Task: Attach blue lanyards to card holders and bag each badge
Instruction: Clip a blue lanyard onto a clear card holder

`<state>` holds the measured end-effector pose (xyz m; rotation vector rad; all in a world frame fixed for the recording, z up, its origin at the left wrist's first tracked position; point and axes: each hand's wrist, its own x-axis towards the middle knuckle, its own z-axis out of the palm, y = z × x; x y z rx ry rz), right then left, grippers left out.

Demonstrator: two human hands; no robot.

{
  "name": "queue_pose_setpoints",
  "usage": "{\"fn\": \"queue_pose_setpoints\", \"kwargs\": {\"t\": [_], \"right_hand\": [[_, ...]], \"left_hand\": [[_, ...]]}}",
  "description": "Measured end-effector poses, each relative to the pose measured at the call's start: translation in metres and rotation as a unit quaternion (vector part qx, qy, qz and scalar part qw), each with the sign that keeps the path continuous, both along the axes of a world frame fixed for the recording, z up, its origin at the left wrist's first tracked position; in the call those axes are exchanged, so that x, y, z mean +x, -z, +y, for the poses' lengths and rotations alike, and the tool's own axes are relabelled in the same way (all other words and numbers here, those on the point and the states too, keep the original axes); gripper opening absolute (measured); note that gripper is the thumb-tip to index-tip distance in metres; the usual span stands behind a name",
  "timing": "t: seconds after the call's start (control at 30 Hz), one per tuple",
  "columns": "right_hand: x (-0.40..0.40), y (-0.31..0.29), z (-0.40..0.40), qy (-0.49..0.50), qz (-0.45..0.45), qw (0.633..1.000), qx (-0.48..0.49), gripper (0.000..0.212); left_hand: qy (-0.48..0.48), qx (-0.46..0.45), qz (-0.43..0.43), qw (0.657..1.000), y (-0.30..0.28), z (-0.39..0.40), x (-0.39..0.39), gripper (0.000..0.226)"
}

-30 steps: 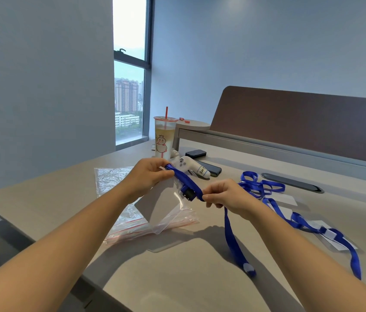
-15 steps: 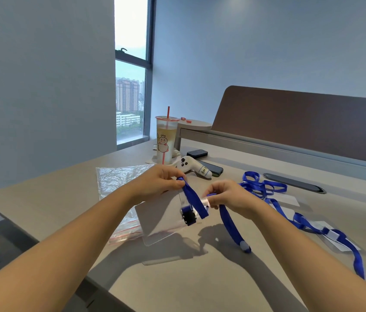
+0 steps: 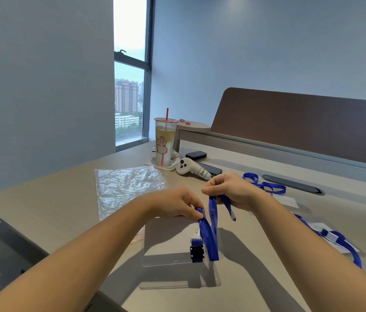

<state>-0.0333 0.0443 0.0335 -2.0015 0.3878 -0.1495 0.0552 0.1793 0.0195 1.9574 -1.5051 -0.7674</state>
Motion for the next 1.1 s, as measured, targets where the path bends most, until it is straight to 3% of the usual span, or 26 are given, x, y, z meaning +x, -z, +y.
{"fn": "queue_pose_setpoints", "kwargs": {"t": [0.13,0.33,0.47,0.7,0.87,1.1], "right_hand": [[0.001,0.000,0.005,0.002,-0.022,1.000,-0.002,0.014],[0.000,0.002,0.011,-0.013,-0.043,0.998,-0.041,0.020],[-0.004,0.003,0.012,0.010,-0.041,0.996,-0.081,0.017],[-0.004,0.008,0.019,0.050,-0.041,0.996,-0.063,0.015],[-0.002,0.008,0.025,0.065,-0.058,0.992,-0.095,0.012],[-0.004,0.009,0.031,0.072,-0.147,0.970,-0.179,0.006]], "left_hand": [[-0.022,0.022,-0.024,0.999,0.003,-0.002,-0.001,0.025],[-0.055,-0.021,-0.010,0.998,0.009,-0.001,0.006,0.036],[-0.114,-0.066,-0.046,0.990,0.008,0.002,0.013,0.027],[-0.219,-0.169,-0.083,0.958,0.009,0.001,0.018,0.017],[-0.235,-0.203,-0.074,0.947,0.006,0.003,0.015,0.015],[-0.219,-0.241,-0.019,0.945,-0.004,0.010,0.011,0.004]]}}
